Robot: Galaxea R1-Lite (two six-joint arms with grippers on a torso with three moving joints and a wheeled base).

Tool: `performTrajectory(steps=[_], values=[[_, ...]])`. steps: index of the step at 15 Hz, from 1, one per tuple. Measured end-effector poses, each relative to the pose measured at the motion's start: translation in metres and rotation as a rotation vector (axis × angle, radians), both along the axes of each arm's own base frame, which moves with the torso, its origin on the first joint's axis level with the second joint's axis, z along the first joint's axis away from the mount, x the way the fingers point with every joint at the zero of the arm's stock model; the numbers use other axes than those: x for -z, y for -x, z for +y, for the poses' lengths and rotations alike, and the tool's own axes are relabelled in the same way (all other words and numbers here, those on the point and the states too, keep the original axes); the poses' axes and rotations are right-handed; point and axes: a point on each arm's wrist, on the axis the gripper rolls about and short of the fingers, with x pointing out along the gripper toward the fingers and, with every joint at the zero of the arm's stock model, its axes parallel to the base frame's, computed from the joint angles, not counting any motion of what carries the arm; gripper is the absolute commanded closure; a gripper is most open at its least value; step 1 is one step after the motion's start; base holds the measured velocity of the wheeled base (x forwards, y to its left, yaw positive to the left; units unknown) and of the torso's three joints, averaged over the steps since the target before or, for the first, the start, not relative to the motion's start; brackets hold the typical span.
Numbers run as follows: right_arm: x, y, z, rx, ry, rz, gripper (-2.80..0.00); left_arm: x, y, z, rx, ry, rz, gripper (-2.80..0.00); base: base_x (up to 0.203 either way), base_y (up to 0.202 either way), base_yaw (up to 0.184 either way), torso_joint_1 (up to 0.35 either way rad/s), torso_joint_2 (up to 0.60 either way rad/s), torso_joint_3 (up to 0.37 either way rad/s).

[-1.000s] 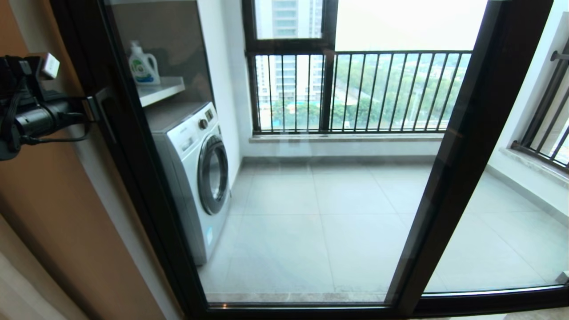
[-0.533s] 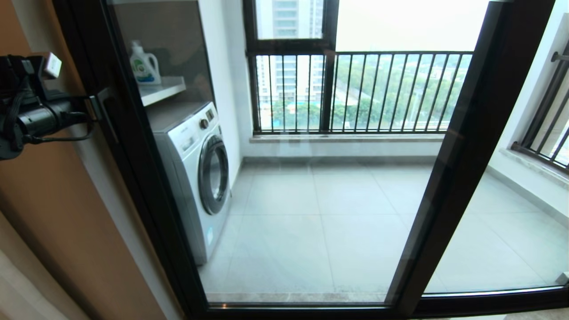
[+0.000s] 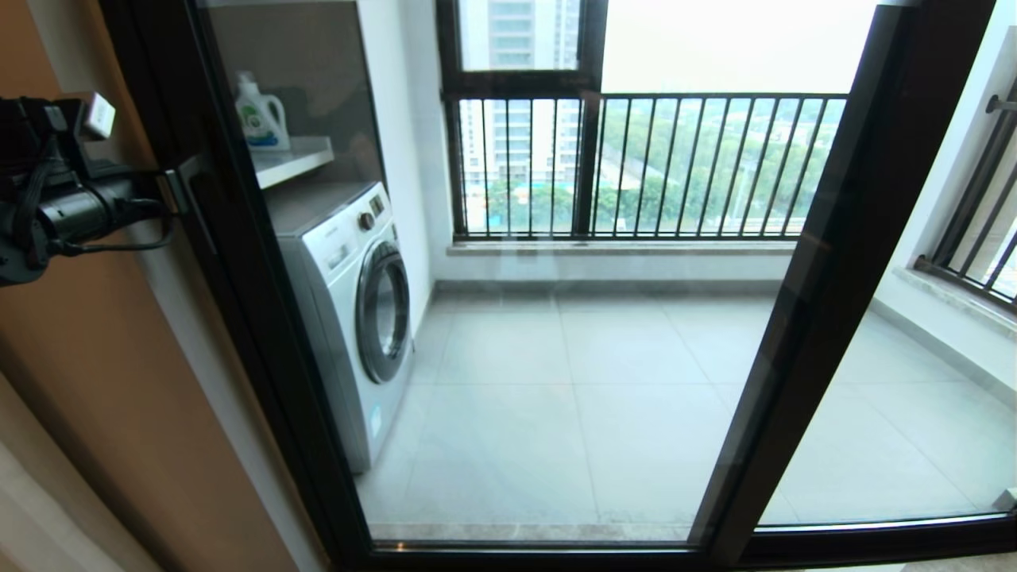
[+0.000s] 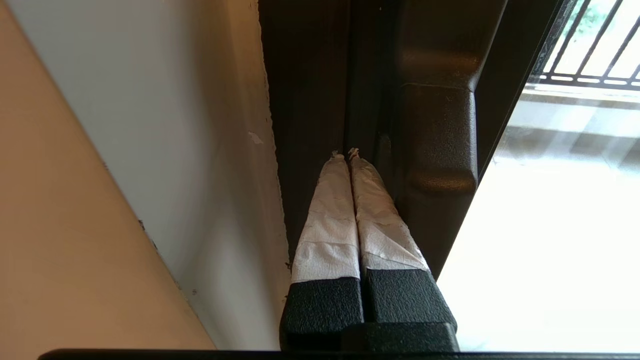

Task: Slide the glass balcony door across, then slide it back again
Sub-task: Open the slid door

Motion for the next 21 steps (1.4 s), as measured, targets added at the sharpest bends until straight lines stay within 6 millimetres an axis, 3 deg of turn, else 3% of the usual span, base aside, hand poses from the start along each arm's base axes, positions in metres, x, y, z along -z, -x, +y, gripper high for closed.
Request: performTrajectory(steps=[21], values=[[0.0,0.0,0.0,0.0,0.0,0.0,0.0,0.0,-0.003,-0.02,0.067,0.0,0.0,0.0,0.0,0.0,0.0,0.0,0.0,0.0]])
